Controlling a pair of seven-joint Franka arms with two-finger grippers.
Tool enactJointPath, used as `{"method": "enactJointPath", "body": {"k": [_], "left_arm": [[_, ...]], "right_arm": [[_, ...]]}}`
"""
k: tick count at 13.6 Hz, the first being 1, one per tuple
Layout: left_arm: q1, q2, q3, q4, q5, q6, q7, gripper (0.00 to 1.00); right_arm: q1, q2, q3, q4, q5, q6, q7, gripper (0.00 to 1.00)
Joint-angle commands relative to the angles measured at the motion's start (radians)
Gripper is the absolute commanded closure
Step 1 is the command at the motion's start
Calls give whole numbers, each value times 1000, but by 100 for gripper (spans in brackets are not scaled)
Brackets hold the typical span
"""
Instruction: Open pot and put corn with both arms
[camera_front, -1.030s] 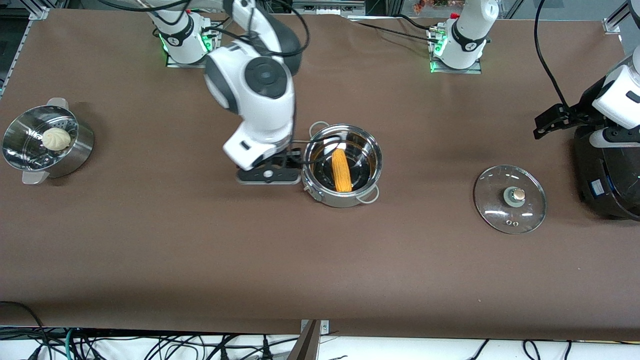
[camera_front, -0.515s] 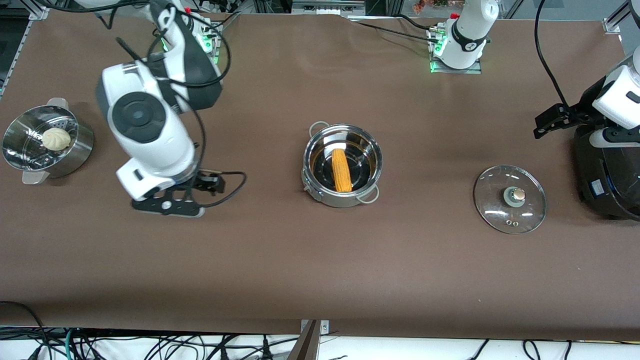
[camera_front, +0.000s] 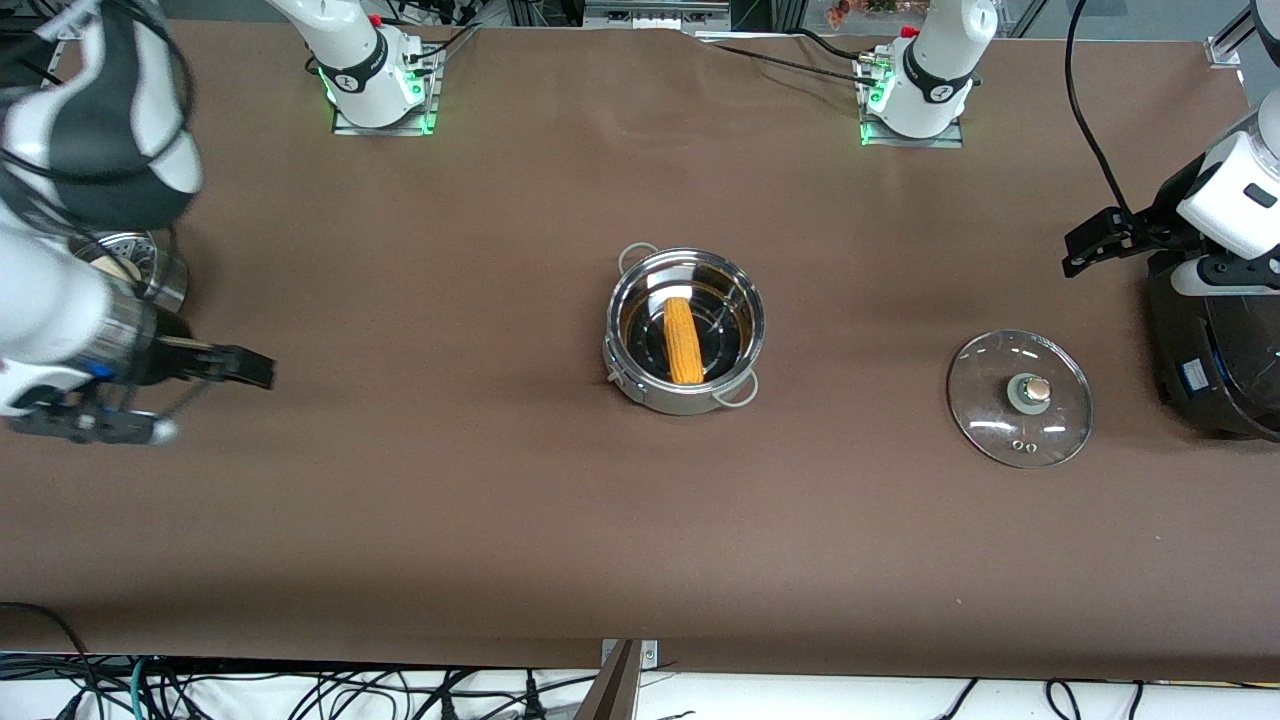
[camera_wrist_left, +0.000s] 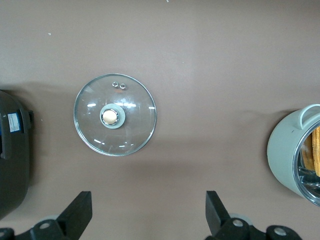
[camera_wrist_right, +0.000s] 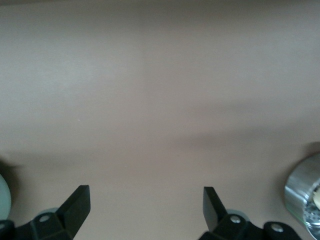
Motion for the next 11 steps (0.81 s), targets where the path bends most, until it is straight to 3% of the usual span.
{"method": "enactJointPath", "body": {"k": [1,4,8,11], "left_arm": [[-2,13,0,32,22,-24,-1,0],[0,13,0,32,22,-24,-1,0],[0,13,0,32,22,-24,-2,0],[4,13,1,32,20,-24,7,0]], "right_arm": [[-24,-125,16,-141,16,8,1,0],[-25,-176,-19,-201,17,17,-5,0],[-25,-224,-122,-271,48,2,-319,0],[-25,-262,-128,-299,45,-6,-347,0]]}}
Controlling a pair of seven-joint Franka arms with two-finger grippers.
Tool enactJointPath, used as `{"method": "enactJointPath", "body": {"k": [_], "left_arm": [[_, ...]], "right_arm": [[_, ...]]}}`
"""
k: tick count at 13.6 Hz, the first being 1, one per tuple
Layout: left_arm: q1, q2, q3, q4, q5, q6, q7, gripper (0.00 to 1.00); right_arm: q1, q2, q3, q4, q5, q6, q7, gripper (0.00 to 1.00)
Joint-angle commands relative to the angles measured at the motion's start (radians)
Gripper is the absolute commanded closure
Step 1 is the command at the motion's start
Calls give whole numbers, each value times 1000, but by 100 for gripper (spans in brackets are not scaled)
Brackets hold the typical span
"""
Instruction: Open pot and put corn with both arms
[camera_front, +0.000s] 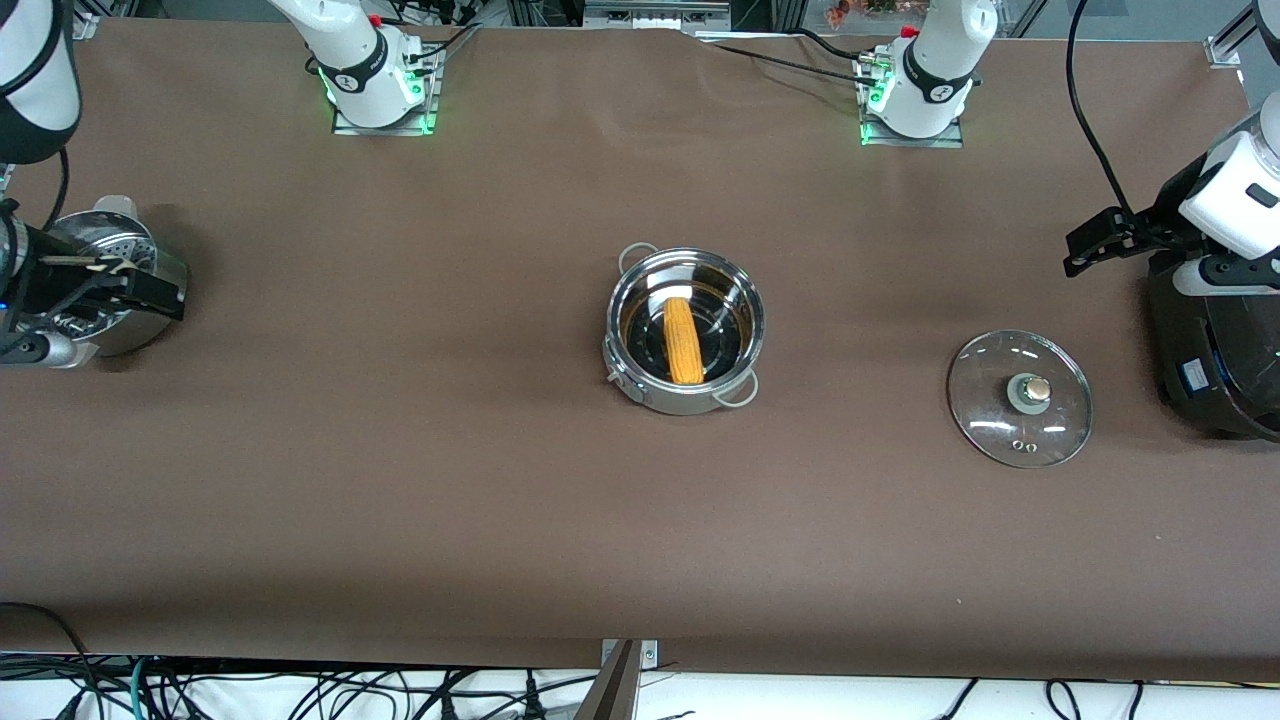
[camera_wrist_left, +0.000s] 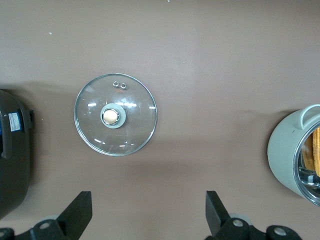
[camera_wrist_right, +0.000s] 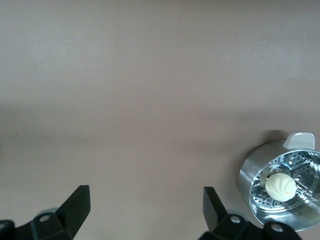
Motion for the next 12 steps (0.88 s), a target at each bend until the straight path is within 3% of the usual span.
{"method": "enactJointPath", "body": {"k": [1,4,9,11,12], "left_arm": [[2,13,1,31,20,-22,24,0],[1,13,-1,31,20,-22,27,0],[1,13,-1,31,20,-22,28,0],[1,13,-1,31,20,-22,28,0],[1,13,-1,31,20,-22,28,0]], "right_arm": [[0,-82,-1,-58,9,-6,-104,0],[5,-90,-18,-54,11,-6,-310,0],[20,-107,-21,-46,21,-108,-129,0],[17,-98,-64,-44,47,-141,-123,0],[15,-84,-113,-44,126,-132,-127,0]]}}
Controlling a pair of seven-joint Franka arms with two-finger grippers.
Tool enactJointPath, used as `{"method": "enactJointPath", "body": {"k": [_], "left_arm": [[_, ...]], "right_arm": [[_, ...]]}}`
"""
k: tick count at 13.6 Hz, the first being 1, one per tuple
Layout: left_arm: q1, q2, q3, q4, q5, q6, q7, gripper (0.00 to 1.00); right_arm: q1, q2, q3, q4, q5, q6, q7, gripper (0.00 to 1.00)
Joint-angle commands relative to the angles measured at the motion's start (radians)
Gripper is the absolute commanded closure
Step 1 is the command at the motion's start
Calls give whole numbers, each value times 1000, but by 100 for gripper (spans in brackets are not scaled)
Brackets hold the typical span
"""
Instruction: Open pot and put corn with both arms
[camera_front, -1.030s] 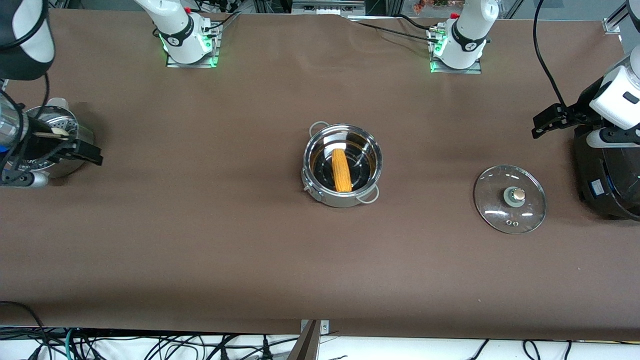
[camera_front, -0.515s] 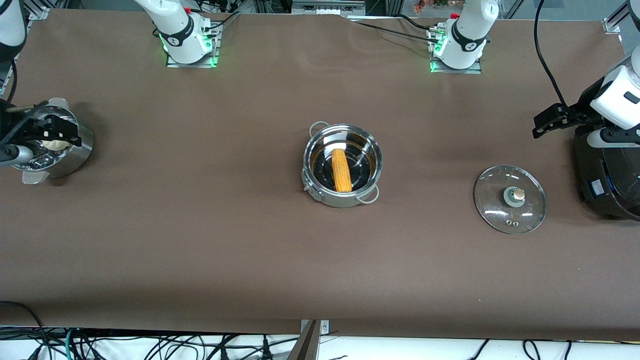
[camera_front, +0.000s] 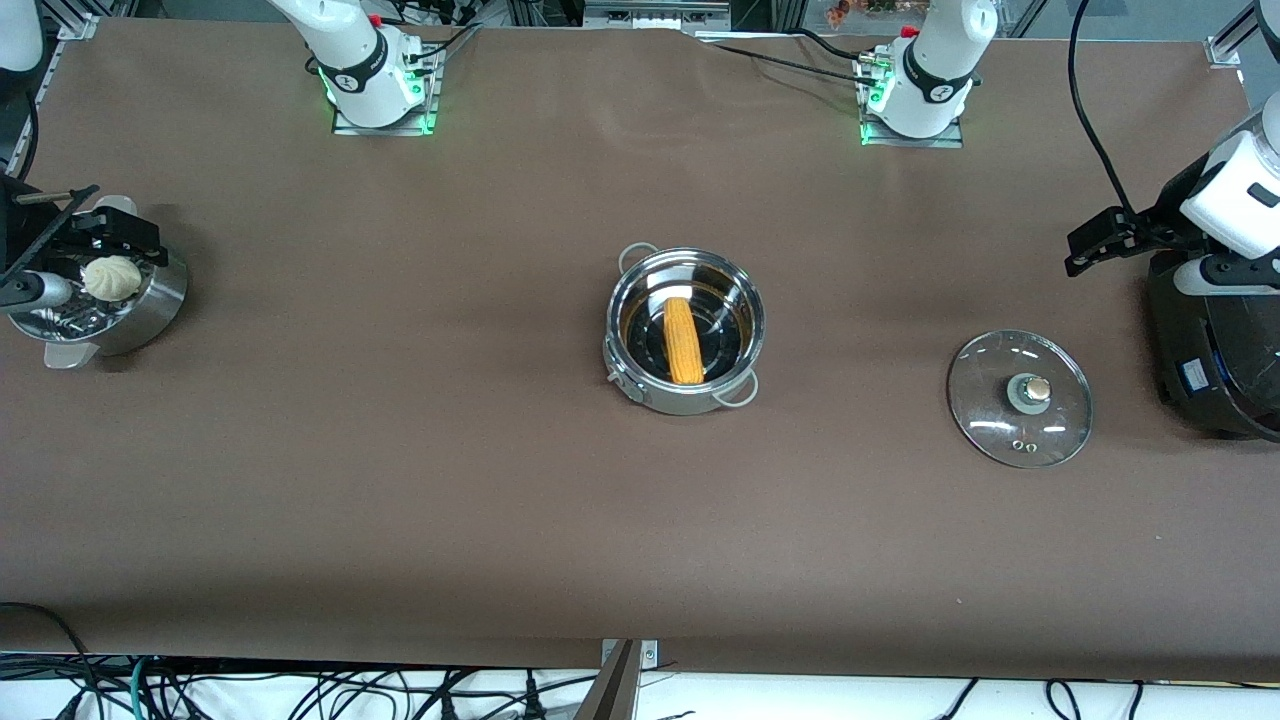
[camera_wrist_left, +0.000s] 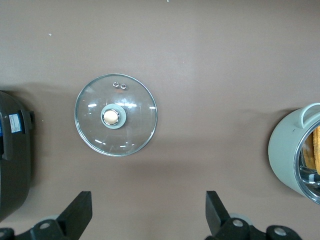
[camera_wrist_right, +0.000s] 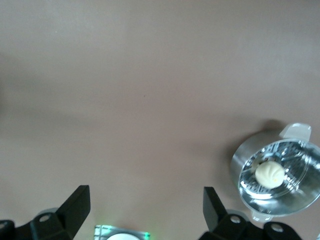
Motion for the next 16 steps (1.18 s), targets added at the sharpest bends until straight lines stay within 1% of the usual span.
{"method": "enactJointPath", "body": {"k": [1,3,4,5,8,11,13,16], "left_arm": [[-1,12,-1,31,20,-22,18,0],[-1,12,-1,31,20,-22,18,0],[-1,12,-1,31,20,-22,18,0],[-1,12,-1,31,20,-22,18,0],[-1,12,-1,31,20,-22,18,0],[1,12,-1,31,20,-22,18,0],[1,12,-1,31,20,-22,18,0],[1,12,-1,31,20,-22,18,0]], "right_arm": [[6,-5,-101,-17,132,-9,0,0],[27,-6,-93,30,42,-15,5,0],[44,-8,-95,35,25,-15,11,0],[52,-11,-95,35,25,-15,34,0],[55,-16,-95,36,31,-14,198,0],[55,-19,-93,36,42,-12,187,0],[55,-11,-51,38,31,-5,193,0],[58,1,-47,38,27,-1,197,0]]}}
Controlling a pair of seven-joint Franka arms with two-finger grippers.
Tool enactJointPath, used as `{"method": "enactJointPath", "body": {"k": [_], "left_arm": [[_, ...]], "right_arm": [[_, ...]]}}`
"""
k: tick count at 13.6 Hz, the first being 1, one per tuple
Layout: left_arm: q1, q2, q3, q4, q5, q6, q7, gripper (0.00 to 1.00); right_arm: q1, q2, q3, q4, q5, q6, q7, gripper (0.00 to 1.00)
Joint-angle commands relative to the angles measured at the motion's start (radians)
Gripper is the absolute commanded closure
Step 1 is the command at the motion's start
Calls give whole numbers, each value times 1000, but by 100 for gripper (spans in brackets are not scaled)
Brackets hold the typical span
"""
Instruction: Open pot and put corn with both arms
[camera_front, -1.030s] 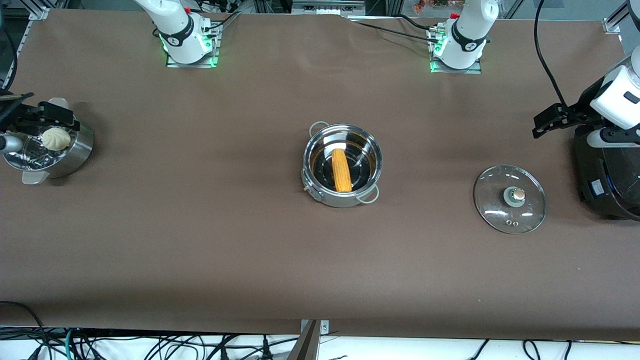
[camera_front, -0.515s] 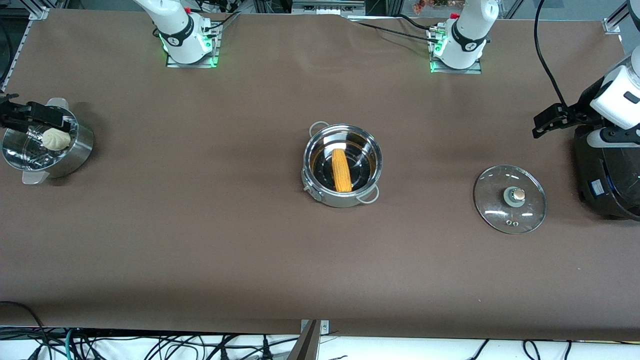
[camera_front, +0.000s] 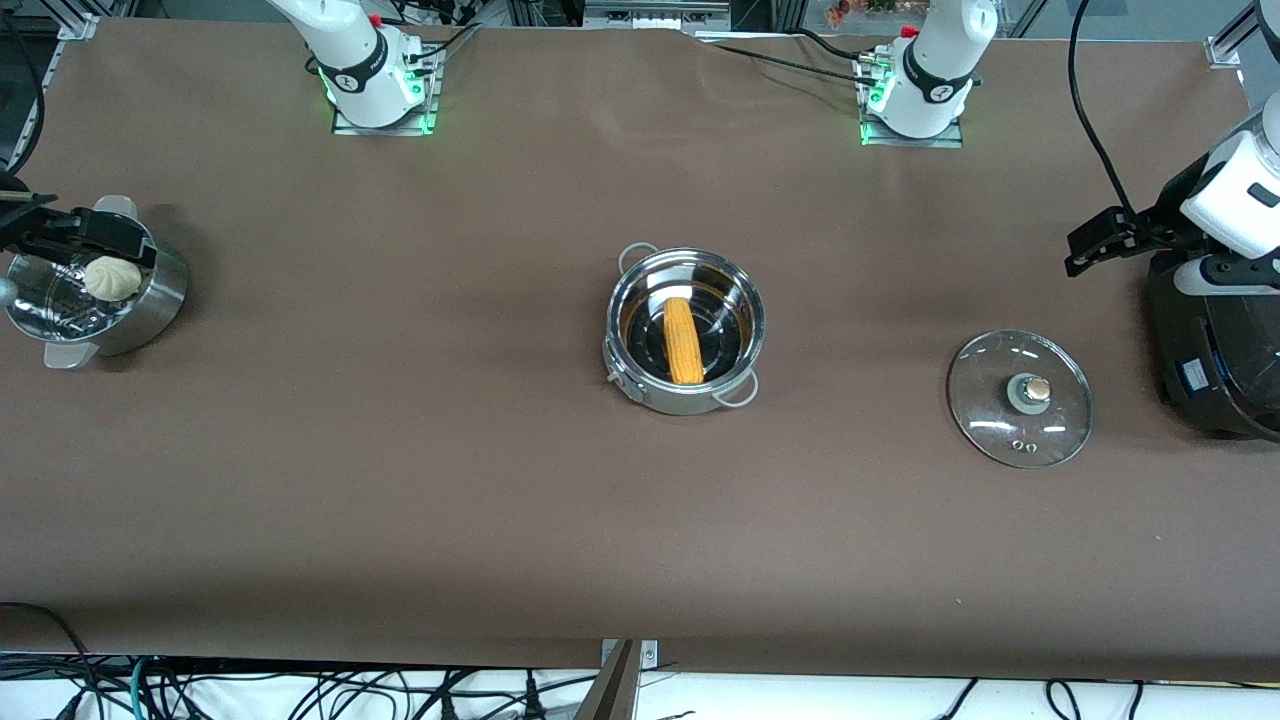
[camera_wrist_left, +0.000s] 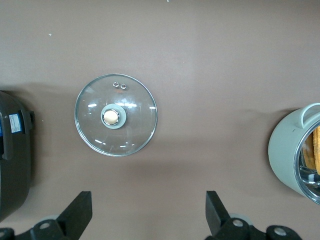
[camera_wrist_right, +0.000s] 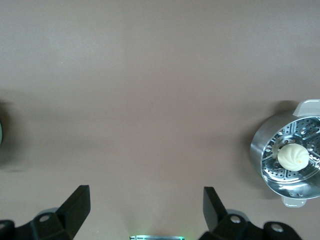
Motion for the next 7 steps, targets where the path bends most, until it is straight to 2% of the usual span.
{"method": "enactJointPath", "body": {"k": [1,7], "left_arm": [[1,12,-1,30,20,-22,17,0],[1,12,-1,30,20,-22,16,0]], "right_arm": [[1,6,6,6,-18,-1,11,0],[0,15,4,6,-38,-3,8,0]]}}
